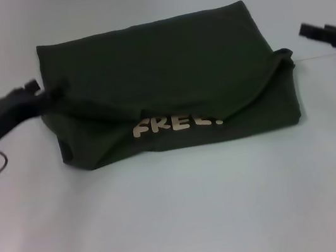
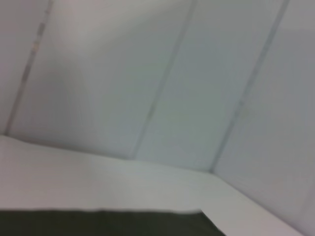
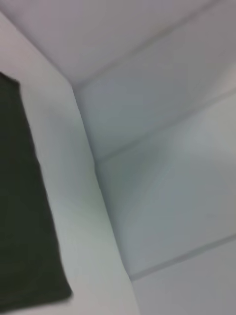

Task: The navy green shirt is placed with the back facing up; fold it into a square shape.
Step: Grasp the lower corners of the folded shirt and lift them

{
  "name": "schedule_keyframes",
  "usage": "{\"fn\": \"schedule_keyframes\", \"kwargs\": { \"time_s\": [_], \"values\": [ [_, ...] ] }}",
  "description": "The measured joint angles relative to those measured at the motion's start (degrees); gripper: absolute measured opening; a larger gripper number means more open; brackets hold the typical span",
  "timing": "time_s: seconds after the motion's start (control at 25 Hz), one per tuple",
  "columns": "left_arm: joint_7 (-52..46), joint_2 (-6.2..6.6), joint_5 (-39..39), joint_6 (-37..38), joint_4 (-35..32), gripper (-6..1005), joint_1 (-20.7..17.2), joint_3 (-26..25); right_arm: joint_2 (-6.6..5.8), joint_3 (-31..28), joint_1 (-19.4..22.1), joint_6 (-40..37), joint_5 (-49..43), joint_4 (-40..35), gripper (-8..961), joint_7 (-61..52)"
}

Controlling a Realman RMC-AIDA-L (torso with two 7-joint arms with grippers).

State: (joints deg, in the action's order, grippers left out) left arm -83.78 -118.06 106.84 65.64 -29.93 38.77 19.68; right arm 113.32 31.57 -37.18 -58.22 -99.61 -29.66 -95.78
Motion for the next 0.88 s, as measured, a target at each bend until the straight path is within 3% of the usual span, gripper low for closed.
{"fn": "schedule_keyframes", "kwargs": {
  "time_s": [0.16, 0.32, 0.72, 0.88],
  "values": [
    [0.1, -0.4, 6.5, 6.0, -2.5, 872, -2.3, 0.0, -0.73, 0.5, 3.7, -7.7, -1.6, 0.3, 793, 0.7],
    [0.1, -0.68, 10.1, 7.1, -3.6, 873, -3.2, 0.0, -1.75, 0.5, 5.0, -10.9, -3.7, 1.3, 793, 0.2],
    [0.3, -0.69, 12.0, 3.6, -3.3, 872, -3.0, 0.2, -2.5, 2.4, 5.0, -11.2, -3.8, 2.5, 791, -0.3],
    [0.6, -1.54, 12.0, -2.7, -2.5, 872, -2.8, 5.2, -2.54, 2.5, 5.0, -11.1, -3.9, 2.8, 790, -0.3]
  ]
}}
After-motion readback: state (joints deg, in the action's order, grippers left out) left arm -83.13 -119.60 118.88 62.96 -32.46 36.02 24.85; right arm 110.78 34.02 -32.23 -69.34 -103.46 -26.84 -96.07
